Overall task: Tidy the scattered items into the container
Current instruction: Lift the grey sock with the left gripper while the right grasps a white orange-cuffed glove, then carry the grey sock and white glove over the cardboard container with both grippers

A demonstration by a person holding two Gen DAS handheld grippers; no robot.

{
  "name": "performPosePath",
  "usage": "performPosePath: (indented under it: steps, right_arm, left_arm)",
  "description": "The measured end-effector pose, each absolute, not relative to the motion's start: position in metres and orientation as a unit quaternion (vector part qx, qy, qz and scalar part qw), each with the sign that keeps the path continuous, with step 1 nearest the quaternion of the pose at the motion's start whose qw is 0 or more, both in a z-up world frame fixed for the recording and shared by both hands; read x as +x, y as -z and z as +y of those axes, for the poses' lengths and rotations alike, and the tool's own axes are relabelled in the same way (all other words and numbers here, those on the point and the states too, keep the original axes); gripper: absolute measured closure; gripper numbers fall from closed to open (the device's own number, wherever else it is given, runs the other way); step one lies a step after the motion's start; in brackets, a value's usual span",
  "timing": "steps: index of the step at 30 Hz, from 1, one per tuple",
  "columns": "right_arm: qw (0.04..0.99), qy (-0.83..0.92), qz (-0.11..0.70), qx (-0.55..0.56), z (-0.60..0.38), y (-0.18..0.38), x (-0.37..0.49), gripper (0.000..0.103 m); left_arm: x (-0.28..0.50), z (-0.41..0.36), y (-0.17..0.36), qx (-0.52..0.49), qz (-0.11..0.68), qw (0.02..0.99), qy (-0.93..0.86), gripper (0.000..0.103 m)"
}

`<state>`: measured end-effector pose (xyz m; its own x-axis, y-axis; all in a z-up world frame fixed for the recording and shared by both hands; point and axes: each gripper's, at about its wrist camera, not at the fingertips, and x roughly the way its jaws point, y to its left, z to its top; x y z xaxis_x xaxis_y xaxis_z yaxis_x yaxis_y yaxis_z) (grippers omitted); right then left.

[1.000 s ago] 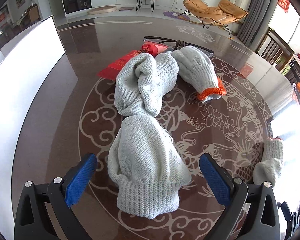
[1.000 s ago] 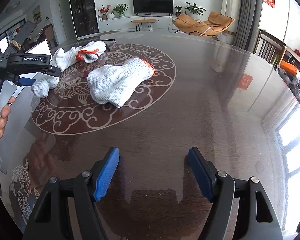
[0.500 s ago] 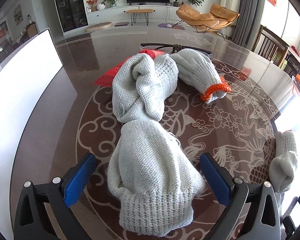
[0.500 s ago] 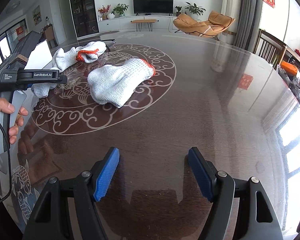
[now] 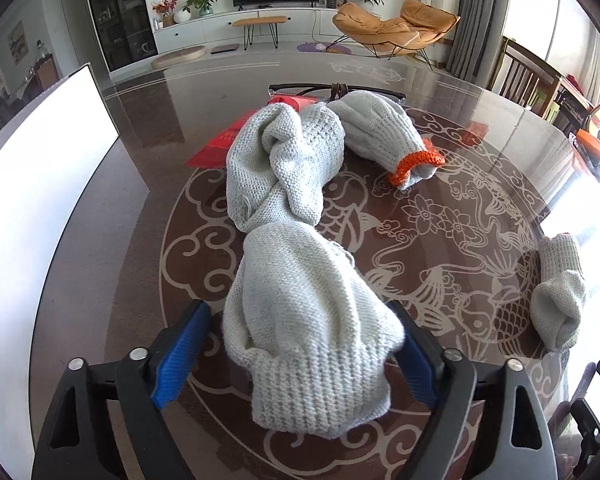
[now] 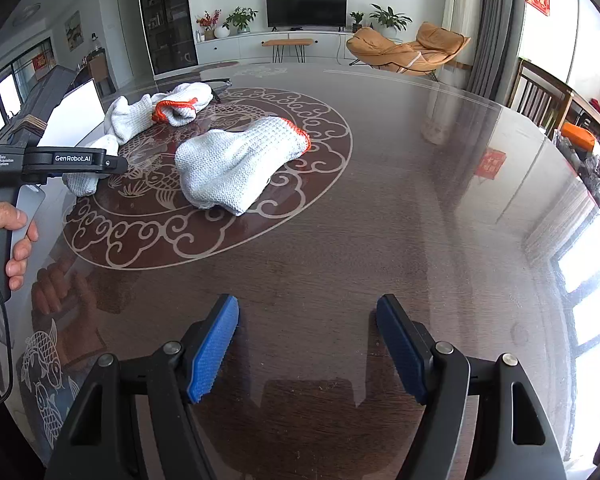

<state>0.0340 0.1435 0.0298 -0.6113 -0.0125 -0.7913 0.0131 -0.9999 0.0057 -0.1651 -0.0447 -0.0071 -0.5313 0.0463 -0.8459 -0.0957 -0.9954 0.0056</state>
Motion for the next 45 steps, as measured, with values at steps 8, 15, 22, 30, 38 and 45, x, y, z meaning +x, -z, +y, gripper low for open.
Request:
performPosePath:
  steps: [8, 15, 22, 30, 38, 45]
  right_arm:
    - [0.009, 0.898, -0.003, 0.440, 0.144, -0.030, 0.034, 0.030]
    - [0.075, 0.878, -0.227, 0.414, 0.176, -0.040, 0.006, 0.030]
    - [0.042, 0.872, -0.223, 0.433, 0.131, -0.044, -0.066, 0.030]
    - [0.066, 0.894, -0.094, 0.433, 0.100, -0.039, -0.047, 0.074]
    - [0.140, 0.902, -0.053, 0.405, 0.080, -0.059, 0.024, 0.074]
    - [0.166, 0.901, -0.039, 0.398, 0.060, -0.070, 0.039, 0.074]
  left_arm:
    - [-0.097, -0.058, 0.000, -0.471, -0.004, 0.079, -0.879, 0.059]
    - [-0.056, -0.058, 0.000, -0.459, 0.000, 0.079, -0.885, 0.059]
    - [-0.055, -0.061, 0.001, -0.456, -0.019, 0.079, -0.886, 0.059]
    - [-0.048, -0.060, 0.001, -0.454, -0.039, 0.077, -0.887, 0.058]
    - [-0.027, -0.047, -0.008, -0.453, -0.014, 0.067, -0.889, 0.058]
    - [-0.017, -0.040, -0.022, -0.434, 0.015, 0.059, -0.899, 0.058]
